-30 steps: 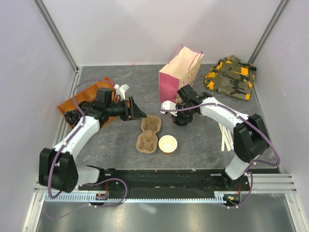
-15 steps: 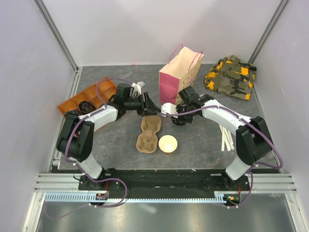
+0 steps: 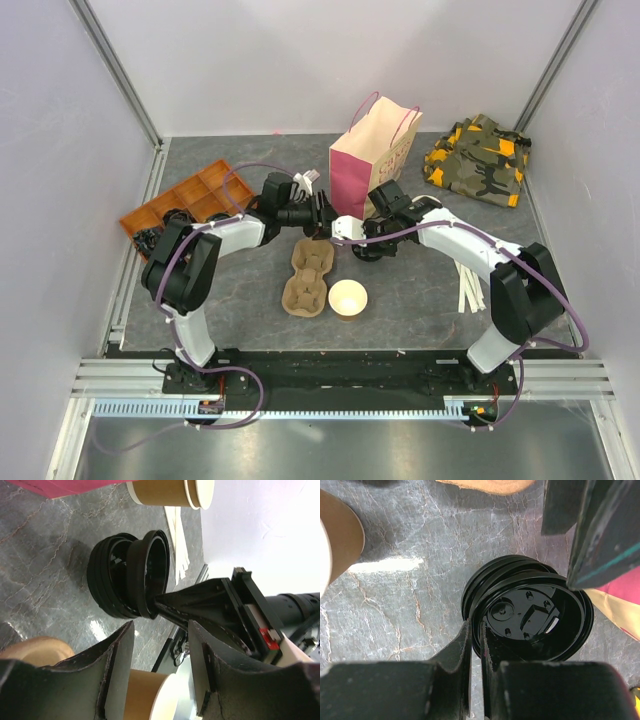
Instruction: Pack the takeout coffee
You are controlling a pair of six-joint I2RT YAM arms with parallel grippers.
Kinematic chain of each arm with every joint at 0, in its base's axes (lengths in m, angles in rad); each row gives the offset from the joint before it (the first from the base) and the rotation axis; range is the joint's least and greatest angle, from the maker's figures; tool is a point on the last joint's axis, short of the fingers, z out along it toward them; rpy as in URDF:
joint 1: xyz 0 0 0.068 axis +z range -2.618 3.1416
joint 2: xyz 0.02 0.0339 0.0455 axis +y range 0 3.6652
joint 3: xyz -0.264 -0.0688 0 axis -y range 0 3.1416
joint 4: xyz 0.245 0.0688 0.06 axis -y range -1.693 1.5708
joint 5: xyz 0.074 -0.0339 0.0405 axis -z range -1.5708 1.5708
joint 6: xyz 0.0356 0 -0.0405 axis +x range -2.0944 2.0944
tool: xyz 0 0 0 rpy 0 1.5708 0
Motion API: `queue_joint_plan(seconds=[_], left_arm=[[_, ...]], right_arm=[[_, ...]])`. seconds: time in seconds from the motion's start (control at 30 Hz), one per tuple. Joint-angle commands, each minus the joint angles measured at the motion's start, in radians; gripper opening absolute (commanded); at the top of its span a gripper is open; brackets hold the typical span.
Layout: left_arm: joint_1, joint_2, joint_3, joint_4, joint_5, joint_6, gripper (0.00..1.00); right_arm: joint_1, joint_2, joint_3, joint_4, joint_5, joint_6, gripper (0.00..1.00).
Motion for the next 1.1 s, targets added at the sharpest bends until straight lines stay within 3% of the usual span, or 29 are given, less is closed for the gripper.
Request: queue_joint_plan(seconds=[0.0, 1.07], left_arm=[[-0.019, 0.017, 0.042, 0.071, -0.01, -0.045, 0.54], [-0.058, 0.125, 0.073, 0.124, -0.028, -0.12, 0.47]], right_arm=[[0.004, -0.037, 0.01, 0.019, -0.033, -0.007, 0.0], [0.015, -0.019, 0.026, 0.021, -0.025, 0.021, 0.0]])
